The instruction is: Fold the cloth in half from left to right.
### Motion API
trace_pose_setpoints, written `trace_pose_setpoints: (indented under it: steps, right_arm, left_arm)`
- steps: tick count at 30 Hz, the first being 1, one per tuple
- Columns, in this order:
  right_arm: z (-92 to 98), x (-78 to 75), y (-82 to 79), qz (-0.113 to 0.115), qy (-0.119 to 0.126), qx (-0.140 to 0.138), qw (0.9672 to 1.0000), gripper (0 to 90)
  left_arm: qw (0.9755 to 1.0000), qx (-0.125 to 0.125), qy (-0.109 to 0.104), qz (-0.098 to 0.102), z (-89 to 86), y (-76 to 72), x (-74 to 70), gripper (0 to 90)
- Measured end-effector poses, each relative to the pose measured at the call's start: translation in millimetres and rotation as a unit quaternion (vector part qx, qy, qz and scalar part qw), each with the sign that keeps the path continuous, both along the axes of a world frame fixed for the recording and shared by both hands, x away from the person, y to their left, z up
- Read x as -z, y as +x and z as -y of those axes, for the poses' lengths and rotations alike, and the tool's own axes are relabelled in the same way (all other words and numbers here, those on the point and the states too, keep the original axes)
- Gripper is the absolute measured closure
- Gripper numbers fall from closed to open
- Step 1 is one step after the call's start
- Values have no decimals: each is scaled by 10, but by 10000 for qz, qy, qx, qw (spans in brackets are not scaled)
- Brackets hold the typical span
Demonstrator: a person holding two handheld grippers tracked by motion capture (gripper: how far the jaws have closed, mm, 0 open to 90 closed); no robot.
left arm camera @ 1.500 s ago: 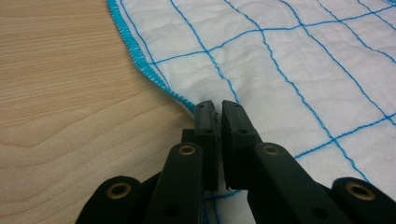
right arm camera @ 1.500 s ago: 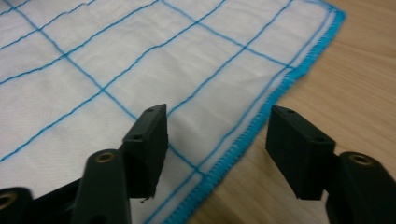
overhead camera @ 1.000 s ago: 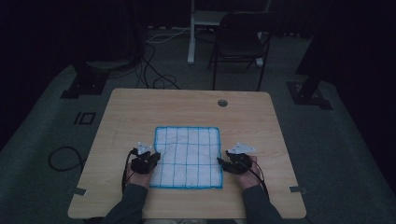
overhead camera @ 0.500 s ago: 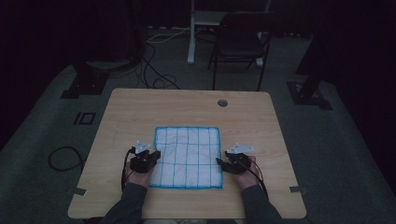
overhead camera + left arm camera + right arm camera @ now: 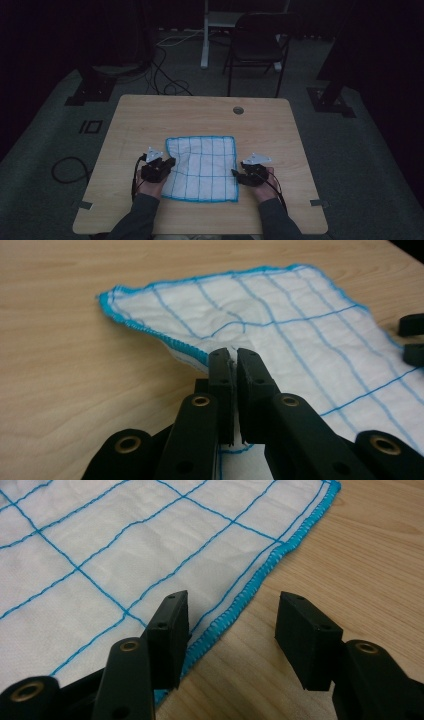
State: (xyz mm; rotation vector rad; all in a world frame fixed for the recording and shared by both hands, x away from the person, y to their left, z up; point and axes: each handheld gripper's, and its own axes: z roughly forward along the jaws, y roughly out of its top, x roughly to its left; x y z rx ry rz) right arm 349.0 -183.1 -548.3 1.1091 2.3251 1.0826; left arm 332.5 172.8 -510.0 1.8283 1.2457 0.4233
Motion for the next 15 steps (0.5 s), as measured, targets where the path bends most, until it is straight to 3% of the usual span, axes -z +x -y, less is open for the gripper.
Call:
trace_pose_setpoints:
  steps: [15]
  right_arm:
    - [6,-2,0,-10,-6,-11,10000,469]
  left_arm:
    - [9989,356,-75,298,240,10,-239,867]
